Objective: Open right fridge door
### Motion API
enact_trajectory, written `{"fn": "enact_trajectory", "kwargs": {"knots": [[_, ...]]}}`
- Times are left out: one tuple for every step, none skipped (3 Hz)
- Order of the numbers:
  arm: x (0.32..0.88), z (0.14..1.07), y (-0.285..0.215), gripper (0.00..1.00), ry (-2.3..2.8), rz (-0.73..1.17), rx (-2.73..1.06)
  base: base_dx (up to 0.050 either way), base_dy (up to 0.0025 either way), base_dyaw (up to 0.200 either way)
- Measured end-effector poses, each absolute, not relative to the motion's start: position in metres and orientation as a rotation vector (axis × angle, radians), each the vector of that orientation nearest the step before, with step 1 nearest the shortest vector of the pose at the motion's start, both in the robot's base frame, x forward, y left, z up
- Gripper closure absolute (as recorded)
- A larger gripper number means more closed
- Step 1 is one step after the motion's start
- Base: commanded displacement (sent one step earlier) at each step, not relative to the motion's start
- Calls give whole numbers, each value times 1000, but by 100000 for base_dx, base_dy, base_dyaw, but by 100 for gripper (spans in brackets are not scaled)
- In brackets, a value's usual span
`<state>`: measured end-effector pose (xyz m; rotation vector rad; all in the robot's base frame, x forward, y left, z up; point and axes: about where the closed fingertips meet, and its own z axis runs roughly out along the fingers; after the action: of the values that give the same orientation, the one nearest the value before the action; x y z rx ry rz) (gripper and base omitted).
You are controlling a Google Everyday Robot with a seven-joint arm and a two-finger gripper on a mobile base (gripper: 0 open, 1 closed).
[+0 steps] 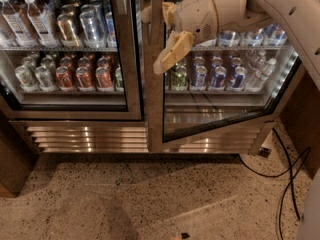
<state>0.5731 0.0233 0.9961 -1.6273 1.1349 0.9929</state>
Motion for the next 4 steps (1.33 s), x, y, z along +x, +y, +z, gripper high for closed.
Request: {"fn": "enact_trajectory", "kwargs": {"knots": [[577,996,15,0,1135,993,-1627,0,0,0],[572,1003,9,0,1125,979,-1604,0,0,0],[564,1006,-14,0,1152,932,-1519,0,0,0],[559,1000,-59,0,1224,871,-1409,0,0,0]]}}
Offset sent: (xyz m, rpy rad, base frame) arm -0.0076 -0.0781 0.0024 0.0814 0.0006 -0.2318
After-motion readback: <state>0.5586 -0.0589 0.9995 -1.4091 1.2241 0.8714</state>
